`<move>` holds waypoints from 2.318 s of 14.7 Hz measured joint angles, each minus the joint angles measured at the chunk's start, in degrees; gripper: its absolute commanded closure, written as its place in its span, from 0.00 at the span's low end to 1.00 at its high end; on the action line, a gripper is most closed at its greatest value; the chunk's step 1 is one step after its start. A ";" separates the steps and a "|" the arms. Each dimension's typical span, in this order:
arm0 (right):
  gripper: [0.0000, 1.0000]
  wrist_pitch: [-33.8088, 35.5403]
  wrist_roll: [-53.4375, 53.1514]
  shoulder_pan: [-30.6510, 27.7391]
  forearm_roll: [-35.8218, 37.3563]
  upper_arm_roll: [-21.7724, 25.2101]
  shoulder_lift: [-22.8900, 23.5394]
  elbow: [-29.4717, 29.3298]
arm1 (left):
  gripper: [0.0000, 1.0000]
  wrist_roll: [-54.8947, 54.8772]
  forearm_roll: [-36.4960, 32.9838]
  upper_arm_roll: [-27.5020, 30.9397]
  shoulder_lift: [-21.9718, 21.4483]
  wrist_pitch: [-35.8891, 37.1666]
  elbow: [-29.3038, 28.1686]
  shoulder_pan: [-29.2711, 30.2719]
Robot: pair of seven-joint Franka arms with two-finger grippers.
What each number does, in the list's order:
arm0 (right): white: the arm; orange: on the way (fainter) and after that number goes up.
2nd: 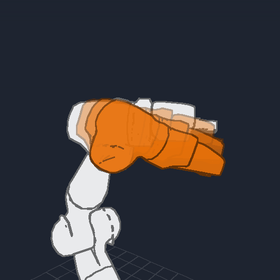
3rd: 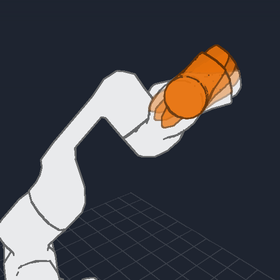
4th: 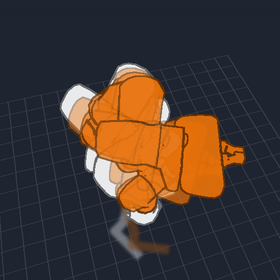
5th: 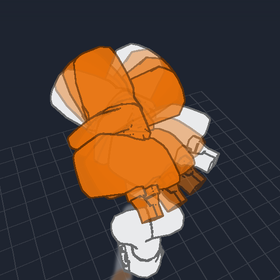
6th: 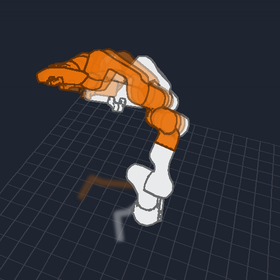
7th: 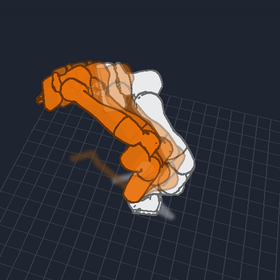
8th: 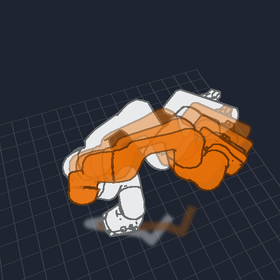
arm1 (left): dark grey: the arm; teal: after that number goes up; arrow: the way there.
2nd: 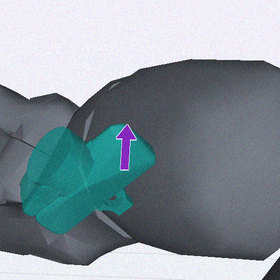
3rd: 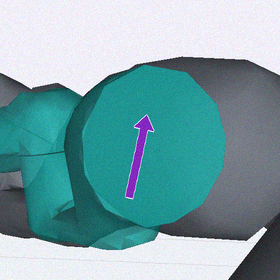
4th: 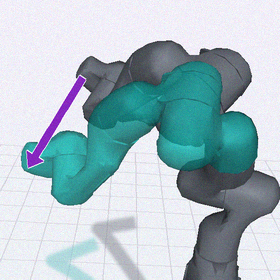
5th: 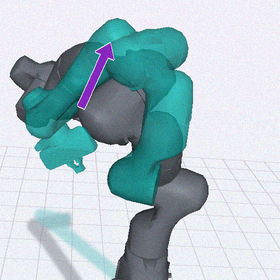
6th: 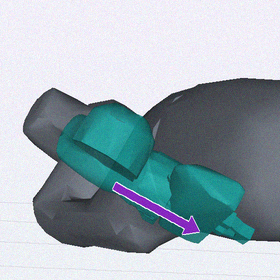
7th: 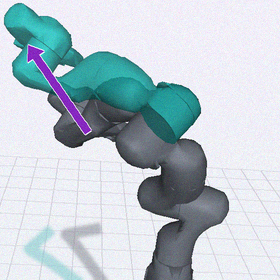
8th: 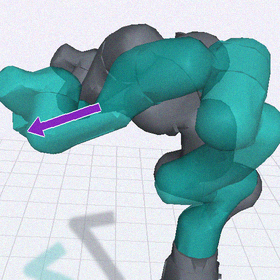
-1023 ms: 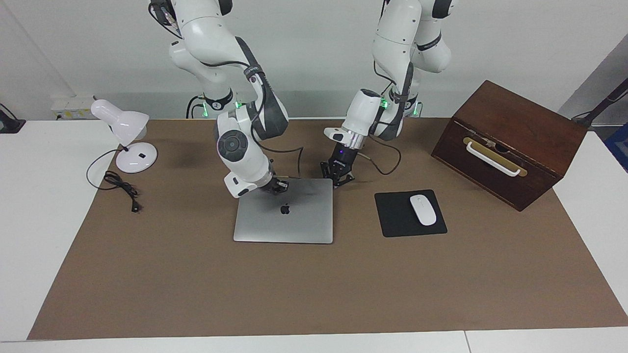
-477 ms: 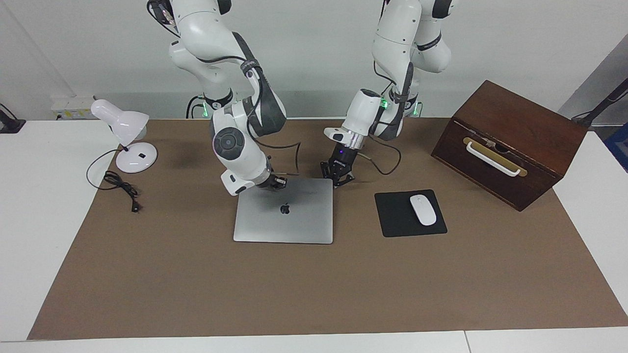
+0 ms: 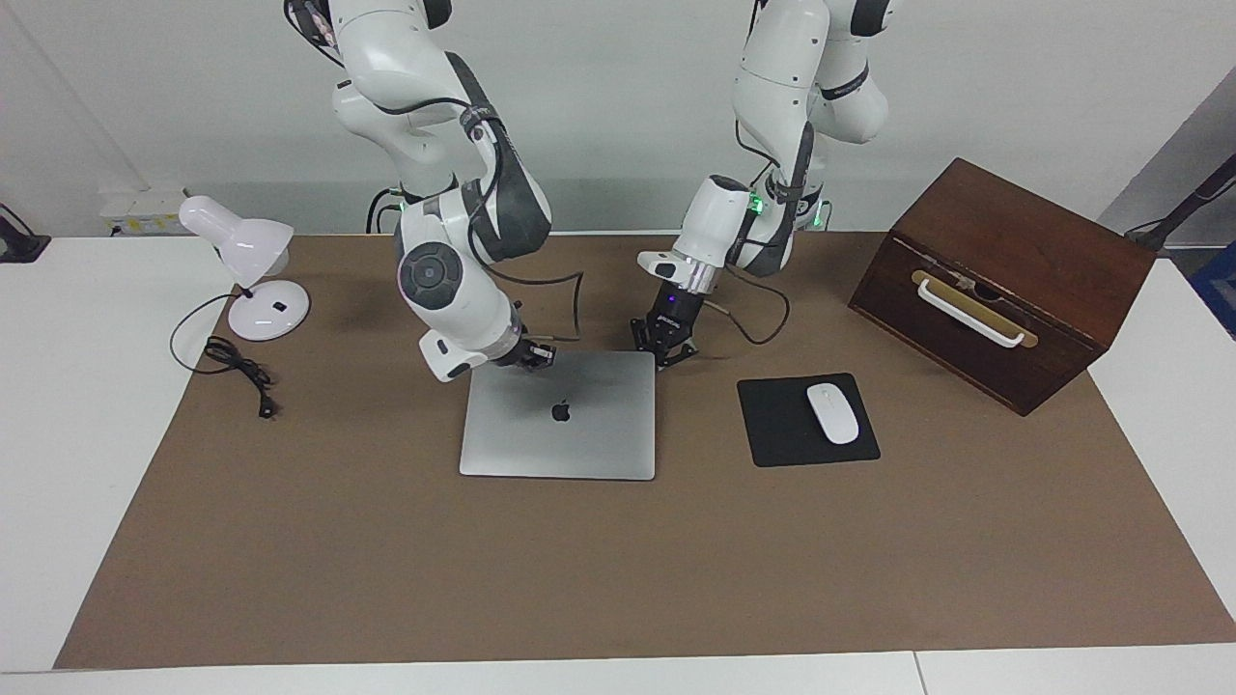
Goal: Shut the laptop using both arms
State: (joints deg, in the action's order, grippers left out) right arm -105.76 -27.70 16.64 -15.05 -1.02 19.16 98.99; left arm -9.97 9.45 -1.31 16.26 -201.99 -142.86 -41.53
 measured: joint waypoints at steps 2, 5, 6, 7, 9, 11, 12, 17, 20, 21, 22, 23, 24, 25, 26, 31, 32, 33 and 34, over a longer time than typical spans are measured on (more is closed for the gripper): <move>1.00 -0.04 1.28 -0.14 1.86 0.11 -0.17 -0.13 | 1.00 0.62 0.01 0.00 -0.01 0.00 0.00 0.00; 1.00 -0.06 4.38 -2.25 5.00 0.18 -1.33 -0.17 | 1.00 1.10 0.03 0.01 -0.04 0.02 -0.01 0.00; 1.00 -0.06 5.53 -3.29 5.79 0.22 -1.74 -0.18 | 1.00 1.19 0.04 0.01 -0.14 0.07 -0.11 0.00; 0.88 -0.06 6.45 -4.32 6.50 0.26 -2.11 -0.18 | 1.00 1.37 0.07 0.01 -0.39 0.18 -0.39 0.00; 0.43 -0.08 7.33 -5.78 8.15 0.31 -2.74 -0.21 | 1.00 2.06 0.07 0.03 -1.33 0.97 -1.23 0.00; 0.24 -0.08 7.42 -5.93 9.74 0.32 -3.42 -0.23 | 1.00 2.47 0.14 0.14 -2.93 3.41 -2.01 0.03; 0.11 -0.08 7.42 -5.84 10.09 0.31 -3.87 -0.23 | 1.00 2.55 0.19 0.29 -4.12 5.73 -2.18 0.09; 0.00 0.22 7.58 -8.05 12.06 0.39 -7.76 -0.17 | 1.00 2.61 0.29 0.80 -14.52 22.90 -2.28 1.48; 0.00 2.03 10.28 -10.66 14.72 0.44 -10.67 -0.08 | 1.00 2.62 0.30 0.92 -20.13 32.48 -2.34 2.92; 0.00 2.84 11.20 -11.42 15.13 0.45 -11.53 -0.03 | 1.00 2.62 0.30 0.97 -21.69 35.61 -2.33 3.38; 0.00 3.52 11.96 -12.14 15.78 0.47 -12.35 0.02 | 1.00 2.65 0.31 1.03 -23.17 38.76 -2.26 4.00; 0.00 4.23 13.04 -12.95 16.89 0.47 -13.31 0.07 | 1.00 2.67 0.31 1.05 -24.90 42.40 -2.01 5.03; 0.00 4.60 14.71 -13.85 17.71 0.48 -14.17 0.12 | 1.00 2.68 0.32 1.12 -26.50 46.25 -1.43 6.23; 0.00 4.66 16.85 -14.92 18.46 0.51 -15.01 0.14 | 0.93 2.68 0.33 1.18 -27.98 51.15 -0.14 7.84; 0.00 4.66 18.96 -16.08 19.14 0.52 -15.77 0.14 | 0.74 2.68 0.32 1.27 -29.23 57.06 2.05 9.88; 0.00 4.66 23.87 -19.49 19.61 0.60 -18.17 0.12 | 0.00 2.60 0.27 1.48 -30.89 78.22 15.20 20.11; 0.00 4.79 23.87 -19.49 19.62 0.59 -18.70 0.11 | 0.00 2.60 0.26 1.53 -30.88 79.11 16.24 22.01; 0.00 5.57 23.87 -19.49 19.62 0.59 -19.32 0.06 | 0.00 2.61 0.26 1.55 -30.86 79.42 16.69 23.91; 0.00 7.10 23.87 -19.49 19.62 0.61 -19.98 -0.09 | 0.00 2.61 0.26 1.57 -30.82 79.55 16.77 25.90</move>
State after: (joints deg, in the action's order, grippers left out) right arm -98.66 -3.83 -2.86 4.56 -0.41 -0.82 98.89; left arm -7.36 9.71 0.26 -14.56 -122.44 -126.09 -15.64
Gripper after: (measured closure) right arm 0.000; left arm 0.159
